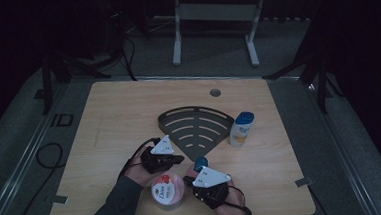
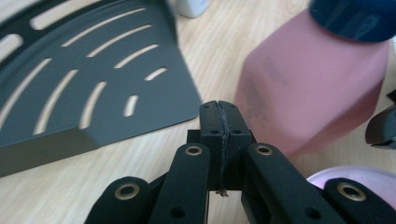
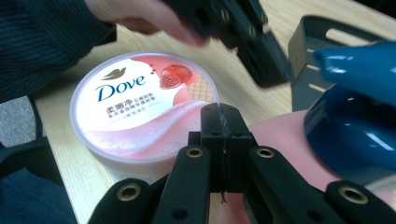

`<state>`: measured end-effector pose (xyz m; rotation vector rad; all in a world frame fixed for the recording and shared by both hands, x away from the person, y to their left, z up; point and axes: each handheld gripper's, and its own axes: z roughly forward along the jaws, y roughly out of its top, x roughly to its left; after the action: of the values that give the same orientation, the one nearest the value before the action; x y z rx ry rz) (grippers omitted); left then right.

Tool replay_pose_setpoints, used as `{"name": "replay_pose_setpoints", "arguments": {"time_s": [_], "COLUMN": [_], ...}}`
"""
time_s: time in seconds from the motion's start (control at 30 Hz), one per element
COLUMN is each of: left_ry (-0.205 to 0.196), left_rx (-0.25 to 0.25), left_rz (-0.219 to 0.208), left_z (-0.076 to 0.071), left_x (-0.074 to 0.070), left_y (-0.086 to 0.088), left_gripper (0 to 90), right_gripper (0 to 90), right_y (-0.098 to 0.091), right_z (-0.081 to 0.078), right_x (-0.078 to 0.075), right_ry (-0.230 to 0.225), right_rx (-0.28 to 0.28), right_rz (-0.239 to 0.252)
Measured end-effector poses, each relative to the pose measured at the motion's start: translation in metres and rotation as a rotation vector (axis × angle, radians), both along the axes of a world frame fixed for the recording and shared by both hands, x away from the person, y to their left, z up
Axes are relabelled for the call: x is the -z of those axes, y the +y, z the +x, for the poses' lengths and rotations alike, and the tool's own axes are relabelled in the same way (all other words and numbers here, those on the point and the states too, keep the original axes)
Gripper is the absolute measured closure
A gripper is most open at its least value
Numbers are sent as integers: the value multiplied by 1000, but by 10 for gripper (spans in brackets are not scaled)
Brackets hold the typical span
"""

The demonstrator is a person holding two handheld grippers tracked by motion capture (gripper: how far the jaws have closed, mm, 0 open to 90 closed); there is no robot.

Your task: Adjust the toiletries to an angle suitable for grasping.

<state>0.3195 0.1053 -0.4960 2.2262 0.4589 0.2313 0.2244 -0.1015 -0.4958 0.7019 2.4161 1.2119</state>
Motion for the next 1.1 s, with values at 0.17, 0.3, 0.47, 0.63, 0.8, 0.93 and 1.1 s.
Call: {"name": "replay_pose_setpoints", "arguments": {"time_s": [0.17,0.3,0.47,0.63,0.8,0.93,1.1], "left_ry": [-2,2,9,6,3,2,-1], "left_rx": [1,15,17,9,-1,-14,-41], "left_rz": [6,12,6,8,10,7,15], "left_z": [1,0,0,1,1,1,3], "left_x": [0,3,5,3,2,2,2], "left_y": [2,-4,-6,-2,3,6,15], "left_gripper": [898,897,896,896,895,895,895], "right_gripper": [900,900,900,900,900,900,900], "right_y": [1,1,-7,-21,-37,-46,-45], "right_z": [0,-1,0,6,9,10,11], "right_x": [3,2,2,2,2,2,0], "right_ry": [-19,-32,-27,-28,-20,-11,-10], "right_rx": [65,97,132,196,240,275,278], "right_rz": [-24,-52,-46,-41,-37,-37,-21]}}
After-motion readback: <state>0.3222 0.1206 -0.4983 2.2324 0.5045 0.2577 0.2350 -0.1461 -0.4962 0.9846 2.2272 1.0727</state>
